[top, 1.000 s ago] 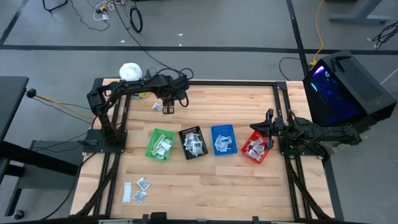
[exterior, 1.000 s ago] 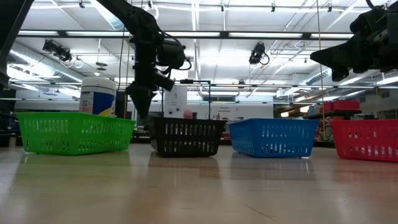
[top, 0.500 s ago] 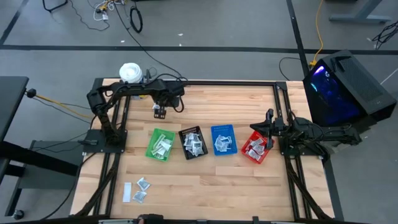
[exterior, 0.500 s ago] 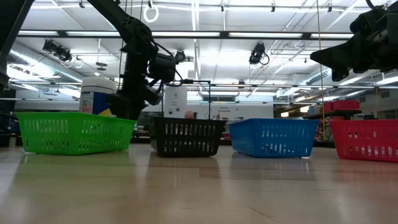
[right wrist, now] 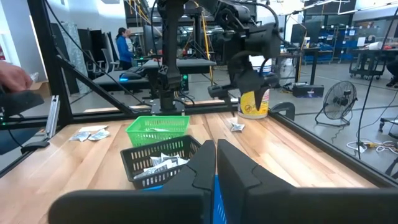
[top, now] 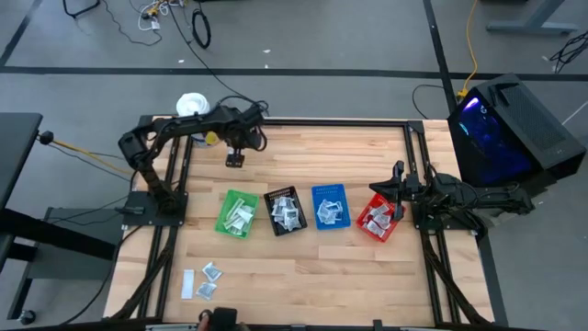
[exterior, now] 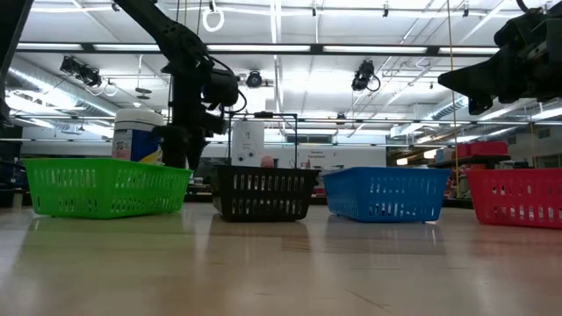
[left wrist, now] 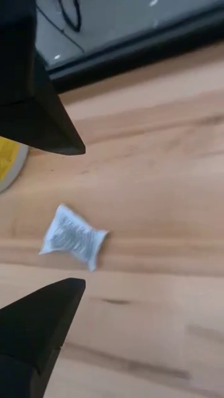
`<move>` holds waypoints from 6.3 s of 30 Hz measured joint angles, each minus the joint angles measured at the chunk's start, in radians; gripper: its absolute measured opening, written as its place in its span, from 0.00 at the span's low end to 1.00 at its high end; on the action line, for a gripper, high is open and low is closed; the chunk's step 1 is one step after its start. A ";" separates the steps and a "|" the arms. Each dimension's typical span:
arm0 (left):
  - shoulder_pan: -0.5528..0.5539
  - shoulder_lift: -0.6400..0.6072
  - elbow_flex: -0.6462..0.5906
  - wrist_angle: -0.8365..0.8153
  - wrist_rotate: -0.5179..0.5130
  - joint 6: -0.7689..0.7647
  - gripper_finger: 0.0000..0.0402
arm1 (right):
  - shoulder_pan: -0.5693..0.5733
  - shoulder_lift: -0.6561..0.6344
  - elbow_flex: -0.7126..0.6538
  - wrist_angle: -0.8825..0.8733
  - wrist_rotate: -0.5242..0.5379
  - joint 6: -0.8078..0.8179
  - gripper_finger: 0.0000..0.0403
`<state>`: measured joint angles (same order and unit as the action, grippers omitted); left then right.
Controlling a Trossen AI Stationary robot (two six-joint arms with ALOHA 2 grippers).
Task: Pick & Place First Aid Supplies
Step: Put the towelette pack into the black basket
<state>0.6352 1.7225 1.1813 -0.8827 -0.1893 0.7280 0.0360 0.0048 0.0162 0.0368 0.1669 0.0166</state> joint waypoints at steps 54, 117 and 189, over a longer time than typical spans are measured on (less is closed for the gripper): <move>0.136 0.042 -0.204 0.200 0.159 0.226 0.86 | 0.000 0.000 0.000 0.000 0.000 0.000 0.06; 0.082 -0.073 -0.207 0.207 0.098 0.151 0.59 | 0.000 0.000 0.000 0.000 0.000 0.000 0.06; 0.051 -0.173 -0.206 0.194 0.096 0.038 0.36 | 0.000 0.000 0.000 0.000 0.000 0.000 0.06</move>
<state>0.6859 1.5492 0.9753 -0.6882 -0.0931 0.7663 0.0360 0.0048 0.0159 0.0368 0.1670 0.0166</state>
